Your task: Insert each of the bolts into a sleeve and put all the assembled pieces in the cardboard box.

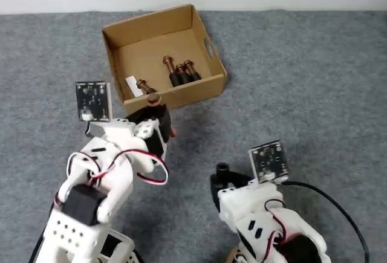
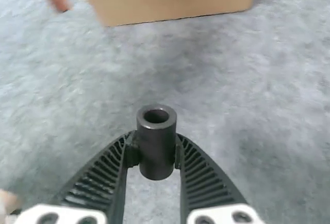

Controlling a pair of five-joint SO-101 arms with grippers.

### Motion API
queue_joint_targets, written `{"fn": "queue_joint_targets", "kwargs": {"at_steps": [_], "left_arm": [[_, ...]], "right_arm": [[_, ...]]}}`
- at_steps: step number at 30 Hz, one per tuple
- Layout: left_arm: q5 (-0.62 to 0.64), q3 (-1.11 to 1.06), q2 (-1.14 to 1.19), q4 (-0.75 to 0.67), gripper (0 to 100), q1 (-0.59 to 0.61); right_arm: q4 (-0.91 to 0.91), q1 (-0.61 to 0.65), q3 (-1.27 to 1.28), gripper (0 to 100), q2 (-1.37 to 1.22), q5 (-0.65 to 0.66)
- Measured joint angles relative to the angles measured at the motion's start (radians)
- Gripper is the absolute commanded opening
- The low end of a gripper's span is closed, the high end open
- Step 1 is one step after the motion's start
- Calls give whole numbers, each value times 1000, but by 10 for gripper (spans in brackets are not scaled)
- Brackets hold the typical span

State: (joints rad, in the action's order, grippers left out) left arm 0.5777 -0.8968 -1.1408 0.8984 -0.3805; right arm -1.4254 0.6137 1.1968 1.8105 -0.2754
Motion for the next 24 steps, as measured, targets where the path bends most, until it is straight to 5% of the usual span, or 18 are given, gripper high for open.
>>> {"fn": "queue_joint_targets", "kwargs": {"at_steps": [7, 24], "left_arm": [[0, 0, -97, -5, 5, -137], [0, -107, -290, 23, 5, -236]], "right_arm": [[91, 98, 28, 9, 0, 109], [141, 104, 37, 9, -5, 354]]}}
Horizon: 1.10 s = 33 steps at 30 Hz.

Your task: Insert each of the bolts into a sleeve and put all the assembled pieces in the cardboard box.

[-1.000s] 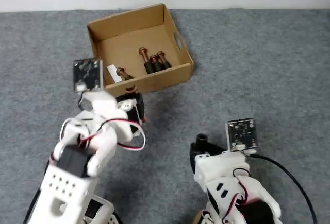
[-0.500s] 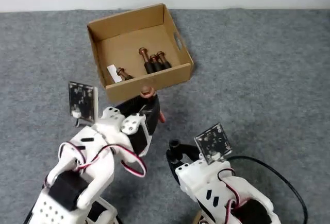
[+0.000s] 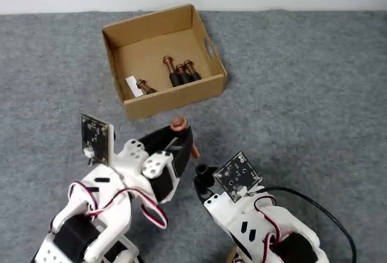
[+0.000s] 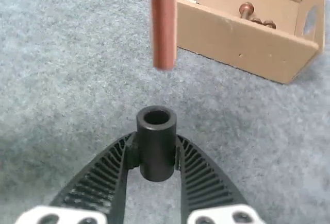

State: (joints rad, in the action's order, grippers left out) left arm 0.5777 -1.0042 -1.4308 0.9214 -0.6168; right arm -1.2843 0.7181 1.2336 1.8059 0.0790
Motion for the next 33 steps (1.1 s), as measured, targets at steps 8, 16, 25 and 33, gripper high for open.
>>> {"fn": "queue_joint_targets", "kwargs": {"at_steps": [8, 16, 25, 33], "left_arm": [[0, -103, -81, 0, 5, 2], [-6, -109, -83, 0, 5, -14], [-6, -114, -81, 2, 5, -49], [0, -114, -83, 181, 5, -63]], "right_arm": [[61, 2, 2, 9, -2, 31], [61, 41, 23, 9, -3, 31], [61, 41, 25, 9, -2, 31], [61, 48, 26, 9, -2, 31]]}}
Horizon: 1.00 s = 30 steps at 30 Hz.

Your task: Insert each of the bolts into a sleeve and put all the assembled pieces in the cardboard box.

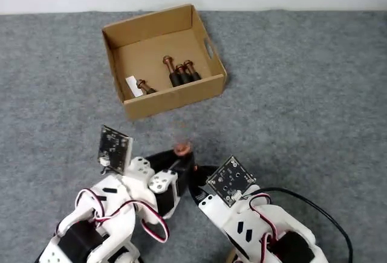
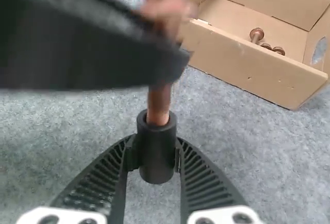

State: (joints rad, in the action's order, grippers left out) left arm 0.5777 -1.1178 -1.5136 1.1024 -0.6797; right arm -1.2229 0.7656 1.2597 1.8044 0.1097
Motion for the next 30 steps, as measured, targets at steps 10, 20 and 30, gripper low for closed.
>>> {"fn": "queue_joint_targets", "kwargs": {"at_steps": [10, 20, 30], "left_arm": [[-130, -52, -11, 58, 101, -74], [-173, -57, -12, 115, 244, -64], [-226, 84, -8, 147, 205, 69]], "right_arm": [[40, 2, 25, 9, -3, 3], [38, 2, 26, 9, -3, 3], [48, -18, 23, 9, -2, 3]]}}
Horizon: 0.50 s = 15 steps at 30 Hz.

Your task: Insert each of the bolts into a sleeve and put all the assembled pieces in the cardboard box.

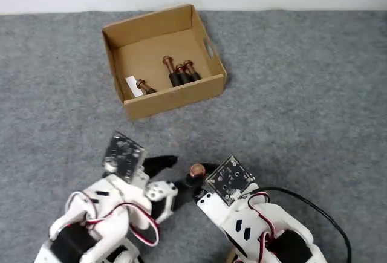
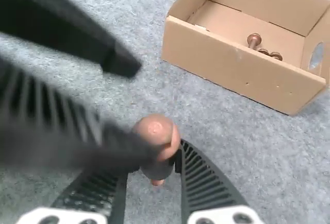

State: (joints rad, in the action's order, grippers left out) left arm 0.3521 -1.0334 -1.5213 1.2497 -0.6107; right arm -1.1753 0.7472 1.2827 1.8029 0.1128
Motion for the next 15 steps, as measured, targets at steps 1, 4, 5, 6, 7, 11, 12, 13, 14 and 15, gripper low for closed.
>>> {"fn": "queue_joint_targets", "kwargs": {"at_steps": [1, 4, 5, 6, 7, 11, 12, 13, 14, 15], "left_arm": [[-2, 12, 0, 0, 171, 20], [-6, 21, 0, 0, 14, 101], [-8, 21, -2, 0, 0, 132], [-8, 21, -2, 0, 18, 169], [-8, 20, -2, 0, 17, 203], [-26, -77, -2, 0, 5, 328], [-46, -118, -2, -3, 5, 351], [-68, -164, -2, -20, 5, 371], [-87, -215, -2, -44, 5, 396], [-106, -265, 0, -74, 5, 422]], "right_arm": [[0, -20, 0, 9, 0, 0], [0, -106, 0, 9, 0, 0], [0, -141, 0, 9, 0, 0], [3, -178, 0, 9, 0, 0], [8, -213, 0, 9, 0, 0], [9, -307, 0, 8, 0, 0], [9, -316, 0, 8, 0, 0], [9, -321, 0, 8, -2, 0], [9, -322, -2, 8, -14, 0], [9, -324, -6, 8, -35, 0]]}}
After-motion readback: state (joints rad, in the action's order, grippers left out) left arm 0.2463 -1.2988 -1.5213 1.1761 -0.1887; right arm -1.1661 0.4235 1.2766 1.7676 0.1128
